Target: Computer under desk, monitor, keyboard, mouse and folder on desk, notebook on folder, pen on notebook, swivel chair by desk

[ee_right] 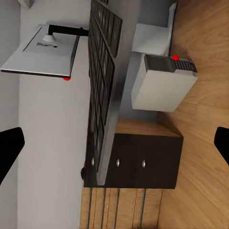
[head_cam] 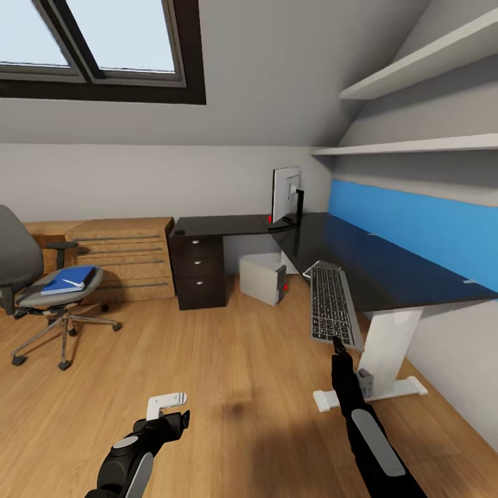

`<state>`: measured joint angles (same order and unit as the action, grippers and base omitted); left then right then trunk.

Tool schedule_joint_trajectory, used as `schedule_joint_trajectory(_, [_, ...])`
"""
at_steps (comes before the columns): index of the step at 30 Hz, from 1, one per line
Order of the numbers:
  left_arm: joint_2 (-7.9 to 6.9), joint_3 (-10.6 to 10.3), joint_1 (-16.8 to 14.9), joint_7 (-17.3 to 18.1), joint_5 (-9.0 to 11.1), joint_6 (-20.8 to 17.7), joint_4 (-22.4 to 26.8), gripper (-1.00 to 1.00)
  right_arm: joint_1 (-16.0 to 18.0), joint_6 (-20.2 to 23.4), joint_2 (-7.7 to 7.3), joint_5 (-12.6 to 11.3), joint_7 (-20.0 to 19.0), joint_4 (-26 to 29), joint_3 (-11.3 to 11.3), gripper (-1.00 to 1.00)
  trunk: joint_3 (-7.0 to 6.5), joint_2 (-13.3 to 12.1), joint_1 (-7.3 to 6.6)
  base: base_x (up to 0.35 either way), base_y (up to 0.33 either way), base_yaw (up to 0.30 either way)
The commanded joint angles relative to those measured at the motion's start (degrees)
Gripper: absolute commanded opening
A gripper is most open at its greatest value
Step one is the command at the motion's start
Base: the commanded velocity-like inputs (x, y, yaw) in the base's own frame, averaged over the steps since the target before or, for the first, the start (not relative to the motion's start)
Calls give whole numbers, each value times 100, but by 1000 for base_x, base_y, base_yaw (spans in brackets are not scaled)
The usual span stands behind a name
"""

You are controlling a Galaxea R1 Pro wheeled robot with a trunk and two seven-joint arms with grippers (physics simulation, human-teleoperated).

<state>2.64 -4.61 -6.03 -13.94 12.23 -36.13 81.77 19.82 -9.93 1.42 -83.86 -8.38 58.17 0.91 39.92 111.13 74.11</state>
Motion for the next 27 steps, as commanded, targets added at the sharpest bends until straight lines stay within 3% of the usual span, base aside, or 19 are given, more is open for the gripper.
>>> schedule_joint_trajectory(1, [-1, -7, -3, -51, 62, -18, 6, 100, 4, -26, -1, -61, -32, -2, 9, 100, 6, 3, -1, 0, 0, 0])
schedule_joint_trajectory(27, [-1, -12, -3, -51, 61, -15, -8, 100, 4, -27, -5, -61, -32, 0, 2, 100, 6, 3, -1, 108, 0, 0])
